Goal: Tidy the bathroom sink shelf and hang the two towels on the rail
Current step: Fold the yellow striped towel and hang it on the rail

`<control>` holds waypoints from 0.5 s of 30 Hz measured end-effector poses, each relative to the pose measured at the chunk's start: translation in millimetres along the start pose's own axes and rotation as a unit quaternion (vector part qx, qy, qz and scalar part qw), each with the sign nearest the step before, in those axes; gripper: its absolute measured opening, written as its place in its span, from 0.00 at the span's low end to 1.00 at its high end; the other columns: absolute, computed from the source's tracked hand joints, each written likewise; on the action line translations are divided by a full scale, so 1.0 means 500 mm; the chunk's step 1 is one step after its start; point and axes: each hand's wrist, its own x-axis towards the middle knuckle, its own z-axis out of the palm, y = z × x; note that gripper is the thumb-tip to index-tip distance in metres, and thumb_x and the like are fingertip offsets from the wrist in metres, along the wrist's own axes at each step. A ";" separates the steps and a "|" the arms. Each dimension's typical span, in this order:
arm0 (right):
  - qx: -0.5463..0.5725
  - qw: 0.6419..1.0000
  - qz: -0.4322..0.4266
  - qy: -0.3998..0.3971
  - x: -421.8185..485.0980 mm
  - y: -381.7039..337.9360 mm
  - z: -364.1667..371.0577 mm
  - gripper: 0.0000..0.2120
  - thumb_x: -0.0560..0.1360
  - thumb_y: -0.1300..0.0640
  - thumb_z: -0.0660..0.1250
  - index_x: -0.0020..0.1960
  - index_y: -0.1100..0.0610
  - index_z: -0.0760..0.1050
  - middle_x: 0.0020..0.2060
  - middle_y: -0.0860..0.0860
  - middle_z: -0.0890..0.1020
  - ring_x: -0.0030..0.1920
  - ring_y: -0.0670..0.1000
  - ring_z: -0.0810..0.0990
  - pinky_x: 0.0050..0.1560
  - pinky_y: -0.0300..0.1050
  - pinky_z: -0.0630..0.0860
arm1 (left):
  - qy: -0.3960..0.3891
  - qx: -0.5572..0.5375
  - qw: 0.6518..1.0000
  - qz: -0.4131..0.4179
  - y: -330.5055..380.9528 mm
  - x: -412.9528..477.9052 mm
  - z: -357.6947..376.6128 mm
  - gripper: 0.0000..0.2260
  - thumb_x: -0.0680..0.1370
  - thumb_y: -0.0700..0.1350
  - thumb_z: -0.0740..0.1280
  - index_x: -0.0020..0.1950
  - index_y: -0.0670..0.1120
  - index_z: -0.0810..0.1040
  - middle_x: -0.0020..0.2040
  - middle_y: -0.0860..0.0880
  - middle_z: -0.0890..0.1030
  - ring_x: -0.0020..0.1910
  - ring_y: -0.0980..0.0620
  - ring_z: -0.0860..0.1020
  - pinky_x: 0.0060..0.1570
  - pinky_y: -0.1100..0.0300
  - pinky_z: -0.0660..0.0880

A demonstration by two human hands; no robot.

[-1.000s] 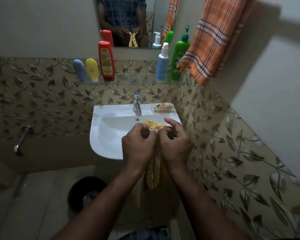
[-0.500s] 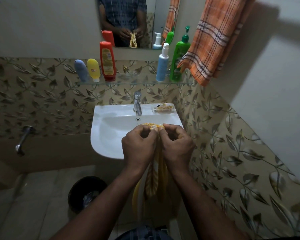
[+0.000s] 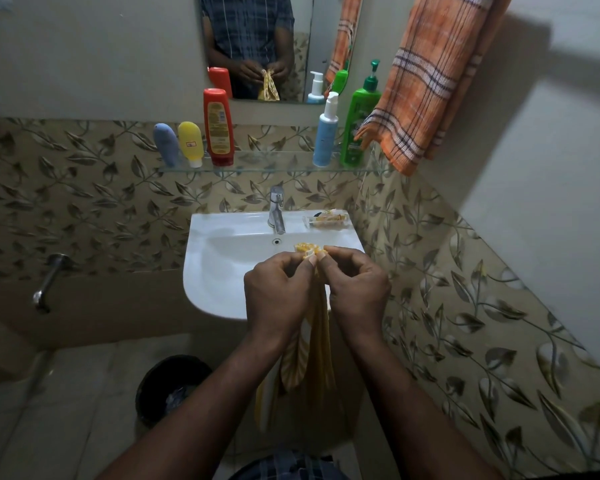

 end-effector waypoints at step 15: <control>-0.015 0.999 -0.038 0.009 -0.014 -0.021 0.004 0.08 0.75 0.58 0.78 0.54 0.51 0.88 0.41 0.41 0.88 0.45 0.38 0.87 0.47 0.35 0.83 | -0.005 -0.010 1.000 0.003 0.008 0.002 -0.011 0.10 0.81 0.50 0.73 0.58 0.47 0.89 0.47 0.54 0.89 0.45 0.62 0.85 0.41 0.73 0.78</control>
